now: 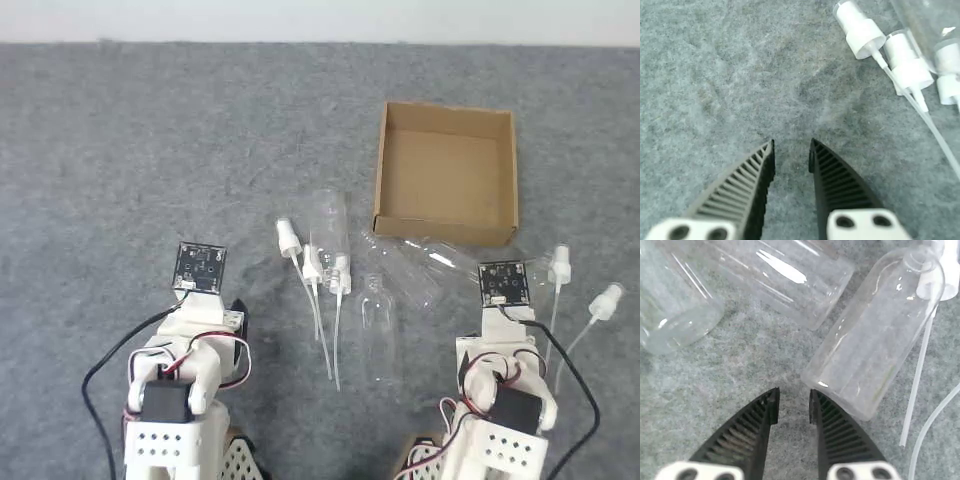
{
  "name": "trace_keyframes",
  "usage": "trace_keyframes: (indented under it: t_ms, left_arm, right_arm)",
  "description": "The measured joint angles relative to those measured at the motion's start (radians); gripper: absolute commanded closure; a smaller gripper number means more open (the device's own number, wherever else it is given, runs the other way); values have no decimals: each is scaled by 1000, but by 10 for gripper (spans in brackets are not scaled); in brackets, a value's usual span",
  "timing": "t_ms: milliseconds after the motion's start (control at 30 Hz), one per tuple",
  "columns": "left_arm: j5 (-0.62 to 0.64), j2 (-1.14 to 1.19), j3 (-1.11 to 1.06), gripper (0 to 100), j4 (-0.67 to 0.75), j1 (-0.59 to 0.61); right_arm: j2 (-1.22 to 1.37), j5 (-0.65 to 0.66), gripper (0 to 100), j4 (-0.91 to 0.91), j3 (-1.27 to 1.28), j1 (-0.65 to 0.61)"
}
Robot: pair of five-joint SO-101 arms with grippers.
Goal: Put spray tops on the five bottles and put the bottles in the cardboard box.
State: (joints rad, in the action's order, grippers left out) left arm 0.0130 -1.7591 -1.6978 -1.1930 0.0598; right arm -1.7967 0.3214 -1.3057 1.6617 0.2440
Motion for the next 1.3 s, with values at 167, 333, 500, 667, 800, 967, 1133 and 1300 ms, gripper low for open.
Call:
trace_keyframes:
  t_ms: [167,333,500,667,800,967,1133,1300]
  left_arm:
    - [0,0,0,899,26,-2]
    - [-5,0,0,898,95,2]
    - [-164,0,0,898,118,54]
    - [-262,0,0,898,123,127]
    - [-267,0,0,898,123,137]
    - [-269,0,0,898,123,133]
    - [-269,0,0,898,123,133]
    - [-269,0,0,898,112,133]
  right_arm:
    - [0,0,931,40,0,0]
    - [0,0,931,187,0,0]
    - [0,0,931,267,0,0]
    - [0,0,930,269,-20,5]
    - [0,0,864,224,-117,0]
    - [0,0,853,127,-281,0]
    - [137,0,850,107,-436,5]
    - [477,0,850,107,-631,2]
